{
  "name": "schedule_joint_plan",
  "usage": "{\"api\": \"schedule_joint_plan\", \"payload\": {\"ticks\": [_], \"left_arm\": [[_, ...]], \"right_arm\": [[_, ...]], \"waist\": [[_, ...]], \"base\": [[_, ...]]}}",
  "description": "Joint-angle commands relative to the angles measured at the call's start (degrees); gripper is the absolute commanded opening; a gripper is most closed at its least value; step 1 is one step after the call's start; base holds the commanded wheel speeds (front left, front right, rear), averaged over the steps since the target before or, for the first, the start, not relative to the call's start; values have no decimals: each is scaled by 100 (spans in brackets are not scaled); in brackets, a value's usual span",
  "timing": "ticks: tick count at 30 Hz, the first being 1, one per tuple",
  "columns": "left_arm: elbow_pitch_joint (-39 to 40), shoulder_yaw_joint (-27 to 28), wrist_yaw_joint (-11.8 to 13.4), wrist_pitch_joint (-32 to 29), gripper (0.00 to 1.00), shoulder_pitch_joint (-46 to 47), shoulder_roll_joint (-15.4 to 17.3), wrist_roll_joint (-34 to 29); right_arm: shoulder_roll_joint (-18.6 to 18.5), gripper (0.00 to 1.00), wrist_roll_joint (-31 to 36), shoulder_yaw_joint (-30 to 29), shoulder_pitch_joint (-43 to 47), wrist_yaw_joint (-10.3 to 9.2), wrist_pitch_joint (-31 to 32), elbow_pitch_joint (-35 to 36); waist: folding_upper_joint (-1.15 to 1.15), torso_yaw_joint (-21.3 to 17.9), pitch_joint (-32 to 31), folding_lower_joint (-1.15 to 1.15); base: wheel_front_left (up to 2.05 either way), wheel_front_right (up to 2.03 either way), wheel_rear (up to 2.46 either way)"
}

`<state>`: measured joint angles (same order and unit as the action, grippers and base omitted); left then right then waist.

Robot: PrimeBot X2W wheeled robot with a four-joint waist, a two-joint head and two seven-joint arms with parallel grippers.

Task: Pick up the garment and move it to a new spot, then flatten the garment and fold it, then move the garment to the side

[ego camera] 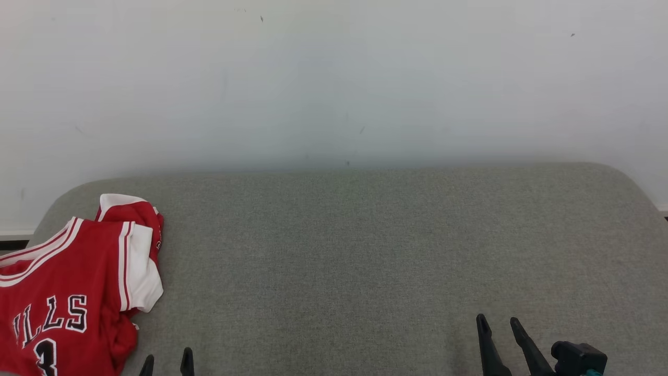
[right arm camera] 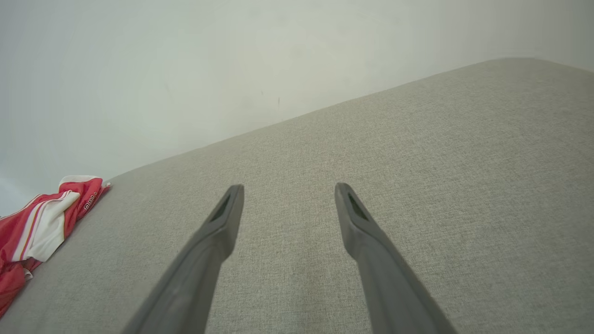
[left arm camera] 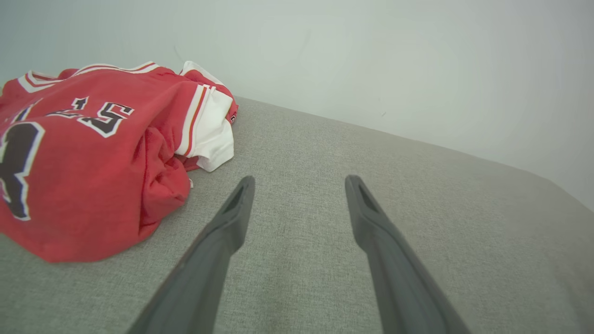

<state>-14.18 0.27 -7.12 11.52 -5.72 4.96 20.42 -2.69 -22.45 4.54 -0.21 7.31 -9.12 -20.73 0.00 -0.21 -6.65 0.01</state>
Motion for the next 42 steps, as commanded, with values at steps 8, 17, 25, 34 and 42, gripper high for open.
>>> {"api": "schedule_joint_plan", "payload": {"ticks": [8, 17, 25, 34, 42], "left_arm": [[-65, -19, -39, 136, 100, -100, 40, -442], [-120, -37, -29, 229, 100, -114, 47, -754], [-216, -41, -34, 322, 100, -110, 34, -1011], [-278, -45, -32, 371, 100, -130, 43, -1198], [-293, -53, -33, 371, 100, -128, 33, -1162]], "right_arm": [[-26, 100, 615, 12, 47, 23, -32, -17], [-27, 100, 1170, 34, 73, 25, 1, 10], [-27, 100, 1531, 48, 112, 26, -43, -3], [-28, 100, 1776, 81, 128, 26, -87, -42], [-28, 100, 1738, 70, 147, 26, -71, -12]], "waist": [[0, -11, -47, -1], [0, -17, -83, -1], [0, -9, -120, -1], [0, -24, -157, -1], [0, -21, -155, -1]], "base": [[0, 0, 0], [0, 0, 0], [0, 0, 0], [0, 0, 0], [0, 0, 0]]}}
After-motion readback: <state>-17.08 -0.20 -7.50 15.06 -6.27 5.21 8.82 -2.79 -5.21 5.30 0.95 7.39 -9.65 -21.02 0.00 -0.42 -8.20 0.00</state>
